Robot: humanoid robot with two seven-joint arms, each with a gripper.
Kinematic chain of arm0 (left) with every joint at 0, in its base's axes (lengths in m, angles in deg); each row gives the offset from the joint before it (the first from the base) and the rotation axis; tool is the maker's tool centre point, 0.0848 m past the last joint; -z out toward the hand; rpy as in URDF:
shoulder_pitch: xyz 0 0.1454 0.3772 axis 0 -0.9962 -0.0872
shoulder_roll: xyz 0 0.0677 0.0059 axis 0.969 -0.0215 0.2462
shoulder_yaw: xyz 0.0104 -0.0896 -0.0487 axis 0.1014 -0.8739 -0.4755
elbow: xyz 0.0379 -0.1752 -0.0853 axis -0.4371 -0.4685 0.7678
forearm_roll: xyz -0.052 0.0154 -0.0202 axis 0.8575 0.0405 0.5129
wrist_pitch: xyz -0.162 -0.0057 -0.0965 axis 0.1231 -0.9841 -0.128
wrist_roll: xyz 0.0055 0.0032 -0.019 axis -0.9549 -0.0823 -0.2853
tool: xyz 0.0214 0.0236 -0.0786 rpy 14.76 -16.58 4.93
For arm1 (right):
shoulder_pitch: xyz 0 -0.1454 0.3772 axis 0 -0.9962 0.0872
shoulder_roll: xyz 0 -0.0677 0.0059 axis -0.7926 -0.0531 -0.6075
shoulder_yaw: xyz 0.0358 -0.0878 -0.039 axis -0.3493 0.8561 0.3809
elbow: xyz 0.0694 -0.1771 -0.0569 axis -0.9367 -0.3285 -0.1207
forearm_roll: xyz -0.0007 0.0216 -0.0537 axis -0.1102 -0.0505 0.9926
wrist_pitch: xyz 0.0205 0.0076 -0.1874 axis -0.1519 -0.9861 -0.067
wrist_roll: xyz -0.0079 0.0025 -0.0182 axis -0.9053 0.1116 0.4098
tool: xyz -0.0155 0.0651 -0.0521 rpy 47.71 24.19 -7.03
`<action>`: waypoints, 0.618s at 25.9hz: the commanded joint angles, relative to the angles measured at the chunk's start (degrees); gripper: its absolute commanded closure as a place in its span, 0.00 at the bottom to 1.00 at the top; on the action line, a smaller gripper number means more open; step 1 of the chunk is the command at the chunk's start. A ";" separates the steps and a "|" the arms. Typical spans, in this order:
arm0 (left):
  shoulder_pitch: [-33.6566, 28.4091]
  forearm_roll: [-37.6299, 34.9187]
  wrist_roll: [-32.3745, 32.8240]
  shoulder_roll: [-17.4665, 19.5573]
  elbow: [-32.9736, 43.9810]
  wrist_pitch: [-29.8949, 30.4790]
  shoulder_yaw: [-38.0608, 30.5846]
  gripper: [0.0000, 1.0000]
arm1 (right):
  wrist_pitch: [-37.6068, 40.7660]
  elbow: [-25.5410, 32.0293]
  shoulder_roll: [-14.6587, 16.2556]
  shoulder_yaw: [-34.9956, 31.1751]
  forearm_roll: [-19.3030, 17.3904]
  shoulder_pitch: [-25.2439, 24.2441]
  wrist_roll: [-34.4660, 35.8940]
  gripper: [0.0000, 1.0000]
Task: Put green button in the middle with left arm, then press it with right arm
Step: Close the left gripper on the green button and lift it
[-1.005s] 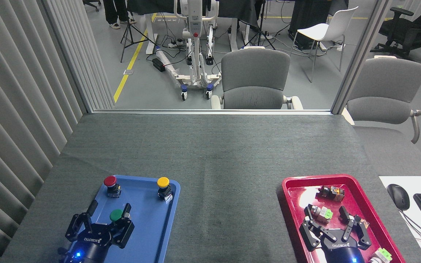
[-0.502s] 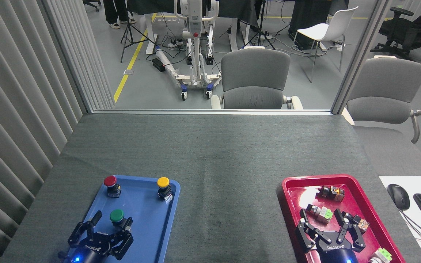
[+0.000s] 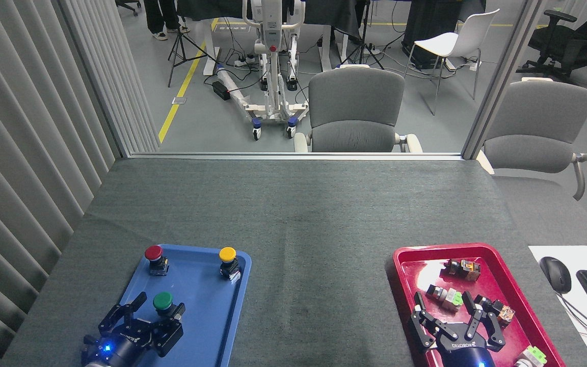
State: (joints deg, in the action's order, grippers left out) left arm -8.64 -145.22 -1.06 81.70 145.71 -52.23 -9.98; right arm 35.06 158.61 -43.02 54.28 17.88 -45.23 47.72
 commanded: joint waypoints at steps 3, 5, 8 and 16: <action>1.45 0.00 0.15 -0.01 -4.31 0.30 0.79 0.01 | 0.01 0.00 -0.08 0.04 0.07 0.01 -0.09 0.00; 1.89 0.00 0.15 -0.10 -5.54 0.21 2.37 0.02 | 0.01 -0.09 -0.08 0.31 0.16 0.01 0.09 0.00; 3.47 -0.09 -0.03 -0.54 -9.32 -0.05 4.04 0.06 | 0.01 -0.09 0.01 0.57 0.16 0.09 0.17 0.00; 3.91 -2.72 -0.03 0.34 -10.90 3.64 7.12 1.00 | -0.07 -0.09 0.10 0.66 0.16 0.01 0.44 0.01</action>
State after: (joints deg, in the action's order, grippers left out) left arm -4.83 -146.53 -1.19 81.90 135.42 -49.79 -3.76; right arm 35.05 158.52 -42.95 54.91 18.04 -45.19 47.84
